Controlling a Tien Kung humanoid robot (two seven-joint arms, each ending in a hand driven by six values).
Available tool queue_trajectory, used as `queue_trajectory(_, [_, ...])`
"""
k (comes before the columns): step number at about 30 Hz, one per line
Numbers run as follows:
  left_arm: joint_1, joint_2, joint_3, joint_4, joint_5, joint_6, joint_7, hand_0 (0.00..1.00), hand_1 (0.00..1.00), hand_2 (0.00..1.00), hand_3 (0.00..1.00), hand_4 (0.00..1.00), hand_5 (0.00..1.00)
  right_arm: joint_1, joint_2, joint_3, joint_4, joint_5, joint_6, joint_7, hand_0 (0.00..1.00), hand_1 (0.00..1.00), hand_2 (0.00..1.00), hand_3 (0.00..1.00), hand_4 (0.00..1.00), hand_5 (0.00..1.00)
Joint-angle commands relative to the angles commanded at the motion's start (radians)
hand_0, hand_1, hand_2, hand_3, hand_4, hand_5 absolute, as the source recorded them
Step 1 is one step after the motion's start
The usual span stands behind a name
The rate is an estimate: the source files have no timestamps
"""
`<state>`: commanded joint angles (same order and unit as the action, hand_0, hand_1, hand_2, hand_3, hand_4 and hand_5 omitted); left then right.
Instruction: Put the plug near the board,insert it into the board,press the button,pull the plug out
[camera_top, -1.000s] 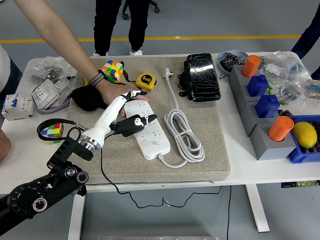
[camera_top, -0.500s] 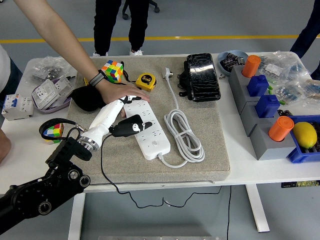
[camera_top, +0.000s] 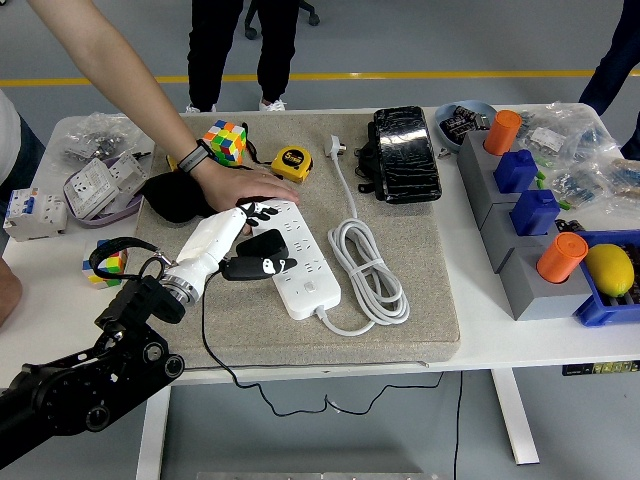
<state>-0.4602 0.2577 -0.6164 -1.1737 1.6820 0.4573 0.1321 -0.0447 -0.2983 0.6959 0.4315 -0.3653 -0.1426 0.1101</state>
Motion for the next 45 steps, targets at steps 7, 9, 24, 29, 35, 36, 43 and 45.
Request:
queue_trajectory(7, [-0.009, -0.006, 0.011, 0.025, 0.024, 0.003, 0.000, 0.633, 0.622, 0.652, 0.706, 0.998, 0.405, 0.001, 0.000, 0.003, 0.000, 0.001, 0.000, 0.001, 0.565, 0.636, 0.605, 0.534, 0.912, 0.461])
queue_trajectory(9, [-0.013, -0.007, 0.014, 0.032, 0.029, 0.002, 0.004, 0.633, 0.622, 0.652, 0.706, 0.998, 0.405, 0.001, 0.000, 0.003, 0.000, 0.000, 0.000, 0.001, 0.565, 0.636, 0.605, 0.534, 0.912, 0.461])
queue_trajectory(24, [-0.030, -0.013, 0.023, 0.080, 0.027, 0.014, -0.005, 0.381, 0.442, 0.502, 0.553, 0.884, 0.195, 0.002, 0.000, 0.005, 0.002, -0.002, -0.001, 0.002, 0.567, 0.634, 0.602, 0.535, 0.910, 0.459])
queue_trajectory(29, [-0.032, -0.015, 0.029, 0.083, 0.039, 0.023, -0.013, 0.325, 0.399, 0.475, 0.532, 0.805, 0.127, 0.002, 0.000, 0.008, 0.004, -0.005, -0.001, 0.002, 0.567, 0.634, 0.601, 0.535, 0.910, 0.459])
queue_trajectory(35, [-0.031, -0.015, 0.034, 0.084, 0.056, 0.025, -0.006, 0.291, 0.365, 0.422, 0.515, 0.784, 0.086, 0.002, 0.000, 0.007, 0.004, -0.005, -0.001, 0.002, 0.568, 0.634, 0.601, 0.535, 0.910, 0.458])
queue_trajectory(36, [-0.030, -0.015, 0.035, 0.085, 0.055, 0.029, -0.011, 0.291, 0.365, 0.422, 0.515, 0.784, 0.086, 0.002, -0.001, 0.007, 0.004, -0.005, -0.001, 0.002, 0.568, 0.634, 0.601, 0.535, 0.910, 0.458])
queue_trajectory(43, [-0.027, -0.015, 0.032, 0.089, 0.021, 0.075, -0.074, 0.279, 0.355, 0.403, 0.510, 0.764, 0.057, 0.001, 0.000, 0.006, 0.003, -0.005, -0.001, 0.002, 0.568, 0.634, 0.600, 0.534, 0.909, 0.458])
queue_trajectory(45, [-0.026, -0.014, 0.029, 0.089, 0.011, 0.087, -0.093, 0.279, 0.355, 0.403, 0.510, 0.764, 0.057, 0.001, 0.000, 0.008, 0.003, -0.005, -0.001, 0.003, 0.568, 0.634, 0.600, 0.534, 0.909, 0.458])
